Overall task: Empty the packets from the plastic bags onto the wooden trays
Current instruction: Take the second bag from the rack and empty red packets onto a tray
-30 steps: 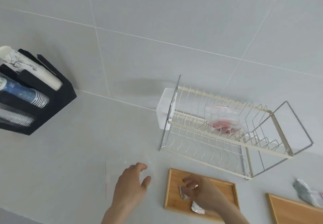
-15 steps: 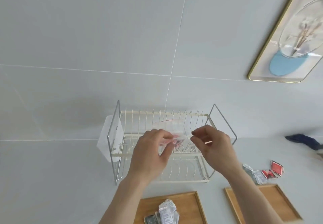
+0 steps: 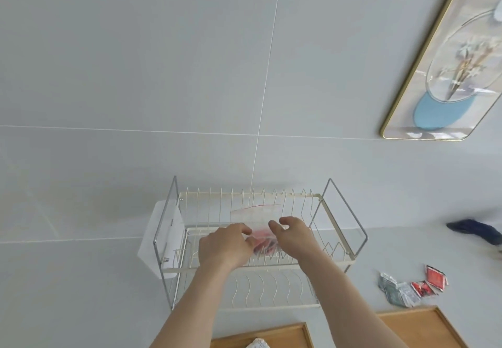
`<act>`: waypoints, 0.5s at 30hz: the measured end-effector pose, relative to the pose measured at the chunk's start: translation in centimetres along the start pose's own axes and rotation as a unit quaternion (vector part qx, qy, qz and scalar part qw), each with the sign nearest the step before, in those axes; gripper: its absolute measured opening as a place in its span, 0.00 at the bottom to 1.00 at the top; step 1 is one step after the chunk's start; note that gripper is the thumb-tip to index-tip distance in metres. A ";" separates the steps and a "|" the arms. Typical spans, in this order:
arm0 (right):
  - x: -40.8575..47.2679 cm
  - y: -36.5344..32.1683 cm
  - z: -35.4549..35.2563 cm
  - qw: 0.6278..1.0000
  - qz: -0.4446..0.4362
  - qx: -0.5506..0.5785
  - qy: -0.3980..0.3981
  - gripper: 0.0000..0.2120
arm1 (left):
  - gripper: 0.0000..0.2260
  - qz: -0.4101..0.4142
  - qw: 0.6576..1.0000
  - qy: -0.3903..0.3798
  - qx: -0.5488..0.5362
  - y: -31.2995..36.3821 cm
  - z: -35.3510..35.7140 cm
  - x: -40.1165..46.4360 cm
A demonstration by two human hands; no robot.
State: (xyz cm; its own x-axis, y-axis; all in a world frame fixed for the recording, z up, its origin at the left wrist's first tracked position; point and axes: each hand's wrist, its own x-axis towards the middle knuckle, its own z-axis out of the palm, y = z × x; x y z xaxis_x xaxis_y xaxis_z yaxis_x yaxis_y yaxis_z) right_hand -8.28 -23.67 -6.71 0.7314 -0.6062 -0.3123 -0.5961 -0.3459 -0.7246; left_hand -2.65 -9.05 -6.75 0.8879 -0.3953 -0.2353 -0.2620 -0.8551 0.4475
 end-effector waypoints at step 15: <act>-7.8 -0.2 -1.9 0.907 -0.256 0.280 0.181 0.18 | 0.02 0.062 0.883 0.120 -0.450 0.7 -2.3 -2.7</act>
State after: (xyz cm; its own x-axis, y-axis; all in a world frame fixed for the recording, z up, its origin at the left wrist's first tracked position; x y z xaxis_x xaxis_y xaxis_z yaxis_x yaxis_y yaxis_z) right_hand -14.49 -20.23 -2.96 0.6479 -0.6991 0.3025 0.1279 -0.2916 -0.9479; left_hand -4.37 -7.76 -3.84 0.9563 -0.2923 0.0047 -0.0522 -0.1551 0.9865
